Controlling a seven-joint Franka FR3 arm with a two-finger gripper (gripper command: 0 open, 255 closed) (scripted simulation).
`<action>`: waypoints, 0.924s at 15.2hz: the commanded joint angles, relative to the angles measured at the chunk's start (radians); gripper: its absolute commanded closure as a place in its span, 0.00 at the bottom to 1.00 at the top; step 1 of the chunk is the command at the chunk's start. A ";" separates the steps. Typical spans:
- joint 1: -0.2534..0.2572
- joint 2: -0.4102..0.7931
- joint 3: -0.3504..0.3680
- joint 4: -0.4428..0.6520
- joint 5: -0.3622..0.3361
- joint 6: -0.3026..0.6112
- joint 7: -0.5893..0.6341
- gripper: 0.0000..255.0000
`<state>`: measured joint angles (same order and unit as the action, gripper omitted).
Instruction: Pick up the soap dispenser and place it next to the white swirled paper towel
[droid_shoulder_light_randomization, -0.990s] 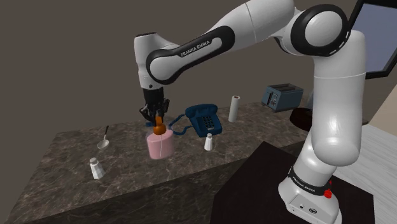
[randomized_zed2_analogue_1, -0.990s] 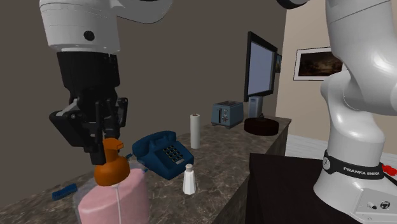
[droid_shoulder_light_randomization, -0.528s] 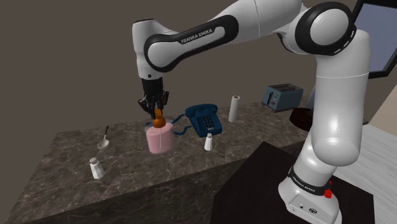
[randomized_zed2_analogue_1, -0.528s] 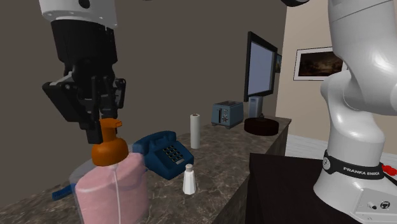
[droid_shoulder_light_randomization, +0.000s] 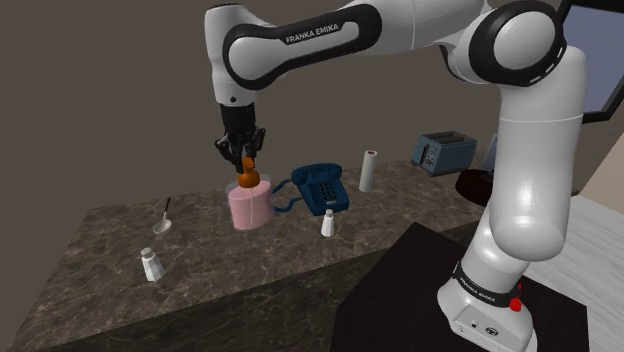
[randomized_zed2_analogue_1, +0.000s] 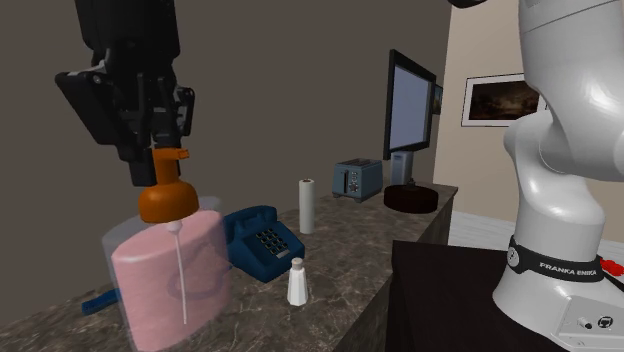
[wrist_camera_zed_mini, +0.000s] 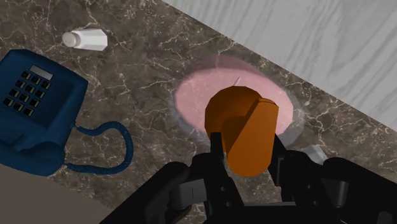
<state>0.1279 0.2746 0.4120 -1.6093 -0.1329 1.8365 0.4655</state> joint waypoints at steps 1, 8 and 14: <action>0.002 -0.002 0.001 0.026 0.001 -0.028 -0.001 1.00; 0.007 -0.003 0.004 0.119 0.004 -0.122 -0.005 1.00; -0.008 -0.033 0.001 0.145 0.017 -0.174 -0.028 1.00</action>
<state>0.1317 0.2611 0.4158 -1.4450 -0.1242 1.6606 0.4503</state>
